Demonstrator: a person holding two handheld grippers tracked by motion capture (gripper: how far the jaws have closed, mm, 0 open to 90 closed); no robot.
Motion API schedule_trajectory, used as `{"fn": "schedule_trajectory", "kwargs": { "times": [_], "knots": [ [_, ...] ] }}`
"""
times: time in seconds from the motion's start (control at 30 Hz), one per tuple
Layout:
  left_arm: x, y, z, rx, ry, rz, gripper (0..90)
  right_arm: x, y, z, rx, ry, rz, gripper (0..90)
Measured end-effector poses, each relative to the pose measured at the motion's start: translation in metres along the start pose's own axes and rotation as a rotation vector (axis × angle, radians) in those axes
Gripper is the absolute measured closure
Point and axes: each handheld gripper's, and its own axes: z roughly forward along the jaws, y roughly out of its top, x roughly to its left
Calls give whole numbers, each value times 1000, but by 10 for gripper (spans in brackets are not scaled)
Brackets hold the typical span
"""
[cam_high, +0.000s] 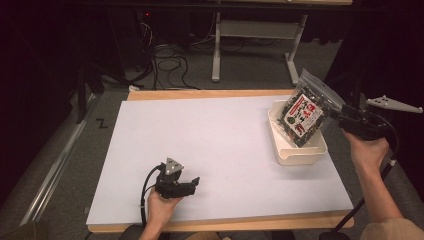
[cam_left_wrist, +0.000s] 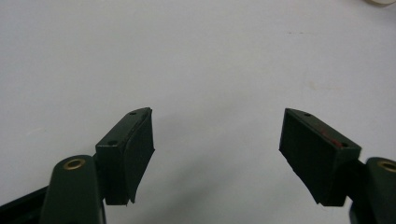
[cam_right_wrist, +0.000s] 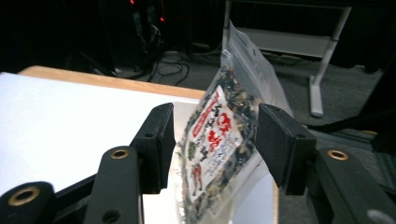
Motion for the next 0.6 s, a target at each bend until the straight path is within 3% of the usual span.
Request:
{"fn": "schedule_trajectory", "kwargs": {
  "times": [0.07,0.23,0.4,0.6],
  "knots": [
    [0,0,-1,-5,0,-1,266,3,-4,-1,-11,18,12,491],
    [1,0,-1,-6,-2,-13,265,17,-11,-5,-9,53,-18,496],
    [1,-1,0,-4,-3,-10,259,26,-13,-16,-58,110,-34,519],
    [3,0,-3,-24,-8,-28,249,37,-19,-16,-53,146,-42,532]
  ]
}}
